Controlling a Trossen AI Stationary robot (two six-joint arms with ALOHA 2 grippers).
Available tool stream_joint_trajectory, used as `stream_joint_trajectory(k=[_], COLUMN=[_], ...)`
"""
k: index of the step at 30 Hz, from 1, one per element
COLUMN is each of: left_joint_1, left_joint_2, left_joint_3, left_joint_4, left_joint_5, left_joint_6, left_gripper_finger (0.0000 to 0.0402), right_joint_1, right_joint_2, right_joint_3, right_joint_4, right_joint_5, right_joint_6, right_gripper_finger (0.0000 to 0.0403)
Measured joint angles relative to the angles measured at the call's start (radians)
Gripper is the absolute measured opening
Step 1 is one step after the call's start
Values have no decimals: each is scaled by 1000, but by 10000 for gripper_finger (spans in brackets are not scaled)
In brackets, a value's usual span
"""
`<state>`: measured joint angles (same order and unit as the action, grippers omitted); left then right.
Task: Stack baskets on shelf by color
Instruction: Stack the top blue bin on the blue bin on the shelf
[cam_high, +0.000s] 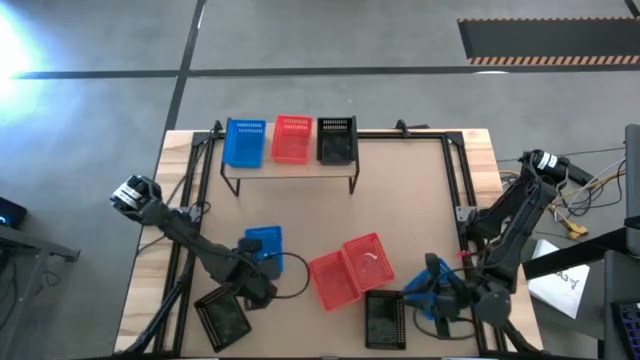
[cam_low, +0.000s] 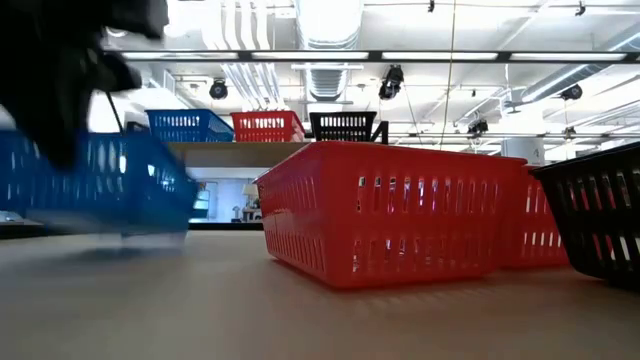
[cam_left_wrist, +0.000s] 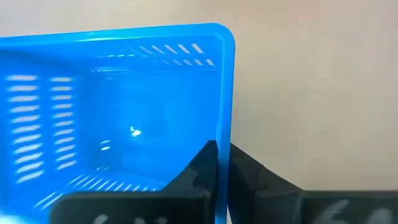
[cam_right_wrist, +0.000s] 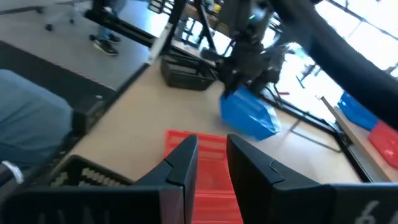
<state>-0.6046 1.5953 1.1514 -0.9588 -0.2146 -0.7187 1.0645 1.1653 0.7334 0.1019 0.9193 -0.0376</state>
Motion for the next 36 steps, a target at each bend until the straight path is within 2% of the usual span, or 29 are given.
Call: stream_joint_trajectory(k=[3,7,11,15,18,21,23,28,30,33,36], left_joint_1=[-21,-41,-44,-12,54,186,305,644,767,904,989], left_joint_2=[-43,-114,-201,-302,-387,-472,-515,-558,-549,-525,-500], left_joint_3=[84,182,216,216,216,215,216,214,210,210,210], left_joint_4=[-130,-235,-226,-228,-227,-225,-218,-198,-207,-210,-224], left_joint_5=[-18,-130,-306,-533,-622,-622,-569,-271,-198,-162,-159], left_joint_6=[4,25,157,267,358,480,599,964,1074,1181,1255], left_gripper_finger=[0,0,0,0,0,0,0,0,0,0,0], right_joint_1=[39,68,70,67,63,52,37,-7,-23,-43,-51], right_joint_2=[-4,-4,-4,-4,-4,-4,-4,-4,-4,-4,-4], right_joint_3=[0,-1,-6,-11,-13,-14,-14,-14,-14,-14,-15], right_joint_4=[-1,-6,-25,-23,-23,-22,-19,-15,-15,-15,-15], right_joint_5=[28,105,138,159,159,165,166,166,166,166,165], right_joint_6=[0,0,-2,-7,-13,-30,-40,-42,-37,-15,8], right_gripper_finger=[76,69,69,73,71,66,63,59,59,61,61])
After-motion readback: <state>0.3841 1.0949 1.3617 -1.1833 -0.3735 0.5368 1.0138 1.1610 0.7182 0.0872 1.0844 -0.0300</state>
